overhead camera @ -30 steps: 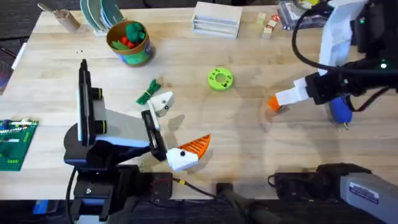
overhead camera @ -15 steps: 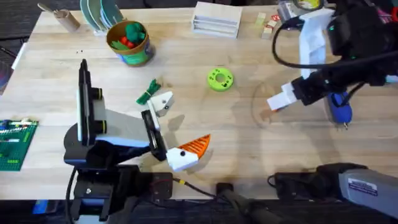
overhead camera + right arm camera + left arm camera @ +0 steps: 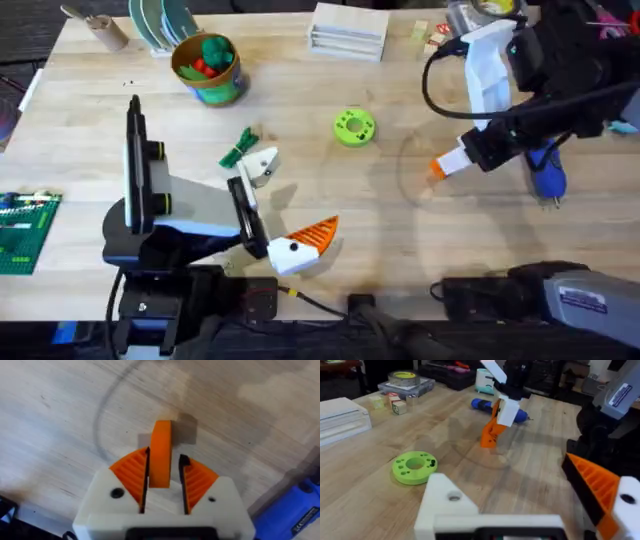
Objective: Pick up the gripper from the table and insert it into the empty holder that is missing its gripper. Then pick up a screw, insert it into the mounting hole, and use the screwdriver to tighten it. Finally, clean up the table by picking up the vegetable and placing it into the bucket.
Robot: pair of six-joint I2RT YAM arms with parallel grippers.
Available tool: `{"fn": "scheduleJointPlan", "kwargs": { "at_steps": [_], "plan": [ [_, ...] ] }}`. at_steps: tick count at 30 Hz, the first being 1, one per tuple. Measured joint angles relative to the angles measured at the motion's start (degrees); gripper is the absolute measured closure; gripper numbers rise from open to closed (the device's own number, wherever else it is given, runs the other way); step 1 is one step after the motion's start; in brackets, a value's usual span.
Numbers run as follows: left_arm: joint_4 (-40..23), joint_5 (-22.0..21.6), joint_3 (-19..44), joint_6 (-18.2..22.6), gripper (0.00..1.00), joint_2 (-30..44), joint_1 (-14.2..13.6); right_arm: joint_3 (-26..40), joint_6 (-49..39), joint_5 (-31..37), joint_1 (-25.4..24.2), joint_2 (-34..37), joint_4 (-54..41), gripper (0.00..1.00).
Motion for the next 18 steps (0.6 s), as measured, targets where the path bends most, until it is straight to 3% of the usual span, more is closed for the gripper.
{"fn": "scheduleJointPlan", "kwargs": {
  "at_steps": [3, 4, 10, 18],
  "plan": [
    [-0.02, 0.0, 0.0, 0.0, 0.008, -0.02, 0.0, 0.0, 0.17, 0.15, 0.0, 0.0, -0.04, 0.75],
    [0.0, 0.0, 0.0, -0.02, 0.008, -0.02, 0.0, 0.02, 0.3, 0.32, 0.0, 0.0, 0.0, 0.974],
    [-0.02, 0.0, 0.0, 0.0, 0.008, -0.01, 0.0, 0.17, 0.33, 0.36, 0.0, -0.75, -0.51, 0.982],
    [0.0, 0.0, 0.0, 0.0, 0.008, 0.0, 0.0, 5.22, 0.33, 0.35, 0.0, -7.62, -2.18, 0.984]
  ]
}}
